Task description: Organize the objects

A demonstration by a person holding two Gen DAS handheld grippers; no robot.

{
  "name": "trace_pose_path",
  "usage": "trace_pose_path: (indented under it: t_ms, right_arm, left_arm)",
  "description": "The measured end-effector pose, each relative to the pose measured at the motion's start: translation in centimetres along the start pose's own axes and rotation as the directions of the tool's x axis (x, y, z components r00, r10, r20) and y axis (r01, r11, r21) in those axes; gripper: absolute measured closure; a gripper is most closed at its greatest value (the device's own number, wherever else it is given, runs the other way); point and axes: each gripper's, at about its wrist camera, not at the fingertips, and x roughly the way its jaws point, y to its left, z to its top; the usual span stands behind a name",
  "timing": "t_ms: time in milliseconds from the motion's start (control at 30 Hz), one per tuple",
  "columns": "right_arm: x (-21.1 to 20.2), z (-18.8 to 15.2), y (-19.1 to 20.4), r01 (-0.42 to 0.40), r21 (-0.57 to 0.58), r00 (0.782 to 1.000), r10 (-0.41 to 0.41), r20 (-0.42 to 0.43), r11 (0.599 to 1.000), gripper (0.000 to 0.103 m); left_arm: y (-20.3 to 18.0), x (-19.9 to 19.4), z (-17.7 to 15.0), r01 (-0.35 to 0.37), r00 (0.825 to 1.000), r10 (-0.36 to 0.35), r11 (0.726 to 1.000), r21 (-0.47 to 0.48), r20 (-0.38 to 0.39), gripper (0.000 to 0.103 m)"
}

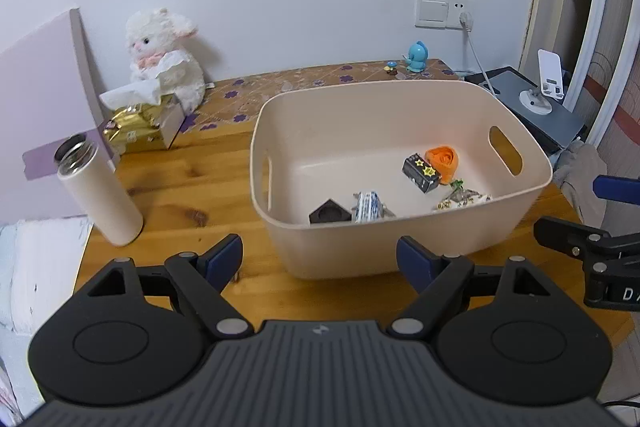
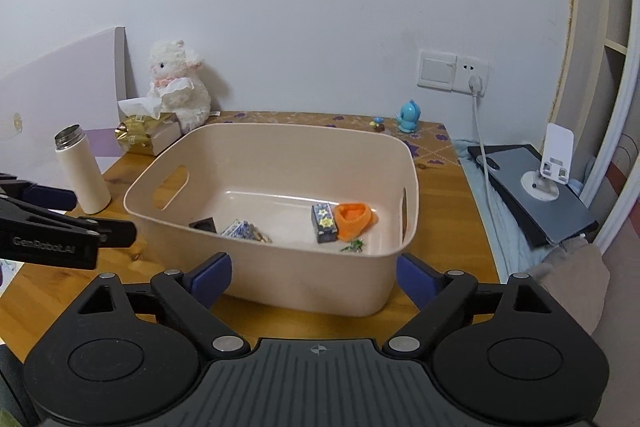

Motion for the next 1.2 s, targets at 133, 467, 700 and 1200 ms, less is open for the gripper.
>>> trace_pose_path:
  t_ms: [133,467,700,1200]
  right_arm:
    - [-0.8,-1.0,-0.2,0.013,0.012,1.000,-0.013,-0.005,1.000,0.011]
    - [-2.3,-2.7,-0.7,0.022,0.045,1.000,-0.021,-0.023,0.999,0.011]
    - [-3.3,-3.2,-0.8,0.001,0.060,1.000,0.000,-0.021,0.998,0.011]
    - [-4.4,-3.8,-1.1,0.008,0.067,1.000,-0.007,-0.012,0.998,0.011]
  left_arm:
    - [0.0,-1.1,-1.3,0.016,1.000,-0.016,1.000,0.001,-0.018,0.018]
    - [-1.0,-3.5,-3.9,0.026,1.000,-0.026,1.000,0.006,-0.018,0.018]
    - [-1.5,-5.4,-4.3,0.045,0.999,-0.045,0.999,0.020,0.003,0.018]
    - [-1.5,-7.3,-4.7,0.073,0.997,-0.074,0.997,0.009,0.032,0.018]
